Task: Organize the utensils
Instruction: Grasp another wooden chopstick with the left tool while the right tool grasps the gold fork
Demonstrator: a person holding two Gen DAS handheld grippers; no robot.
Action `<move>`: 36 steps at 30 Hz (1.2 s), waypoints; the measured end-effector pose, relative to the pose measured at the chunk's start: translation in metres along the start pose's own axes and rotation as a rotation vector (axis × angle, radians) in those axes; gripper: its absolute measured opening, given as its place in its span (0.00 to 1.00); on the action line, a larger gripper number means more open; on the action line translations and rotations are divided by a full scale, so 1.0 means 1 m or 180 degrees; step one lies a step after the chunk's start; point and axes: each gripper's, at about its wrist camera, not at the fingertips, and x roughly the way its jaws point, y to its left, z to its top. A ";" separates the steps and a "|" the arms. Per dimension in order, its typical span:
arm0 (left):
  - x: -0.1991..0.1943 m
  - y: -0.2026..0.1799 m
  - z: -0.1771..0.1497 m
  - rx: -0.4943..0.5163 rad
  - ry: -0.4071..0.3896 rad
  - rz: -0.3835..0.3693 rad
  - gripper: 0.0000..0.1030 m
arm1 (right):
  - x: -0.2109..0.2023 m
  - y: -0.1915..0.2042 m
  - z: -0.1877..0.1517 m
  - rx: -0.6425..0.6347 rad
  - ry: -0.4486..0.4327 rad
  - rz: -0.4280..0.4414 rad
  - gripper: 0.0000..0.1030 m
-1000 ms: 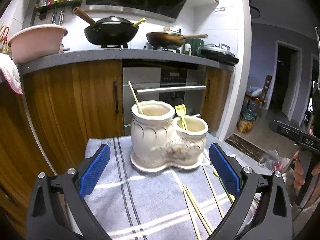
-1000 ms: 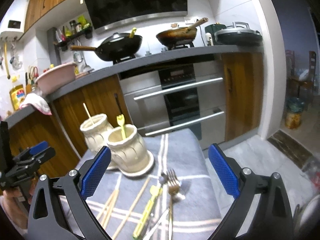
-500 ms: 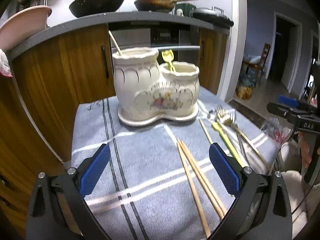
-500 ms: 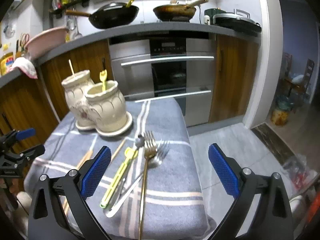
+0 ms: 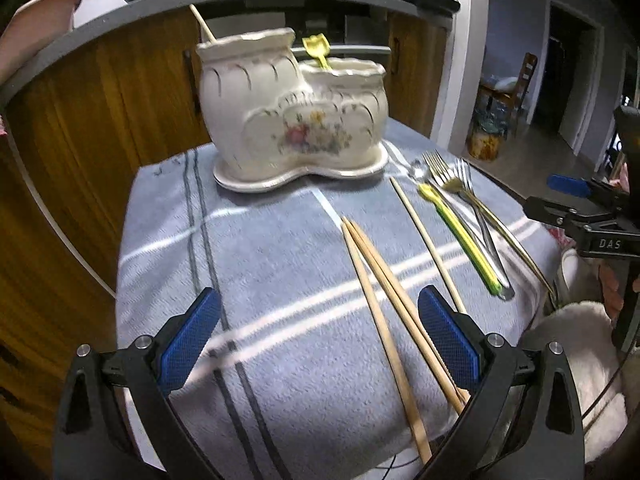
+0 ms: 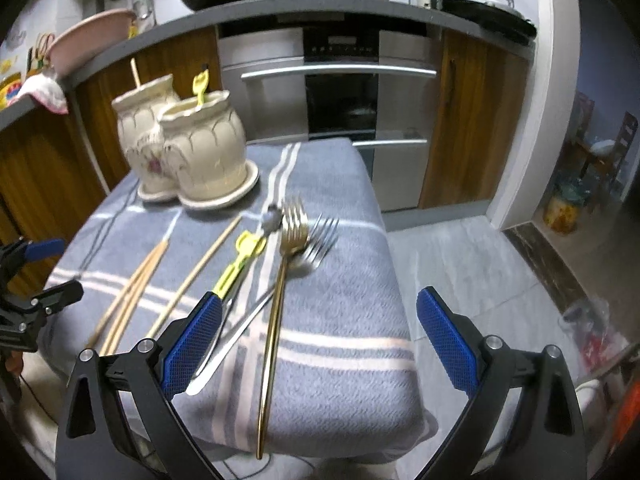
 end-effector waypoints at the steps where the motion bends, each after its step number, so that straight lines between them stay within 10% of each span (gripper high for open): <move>1: 0.001 -0.002 -0.002 0.0027 0.0028 -0.0013 0.95 | 0.001 0.002 -0.001 -0.0017 0.0020 0.0018 0.93; 16: 0.018 -0.024 -0.017 0.0318 0.0428 -0.0312 0.32 | 0.021 0.013 -0.015 -0.0105 0.0408 0.0392 0.21; 36: 0.040 0.001 0.008 0.0280 0.0567 -0.0065 0.28 | 0.056 0.010 0.016 -0.0157 0.0667 0.0216 0.20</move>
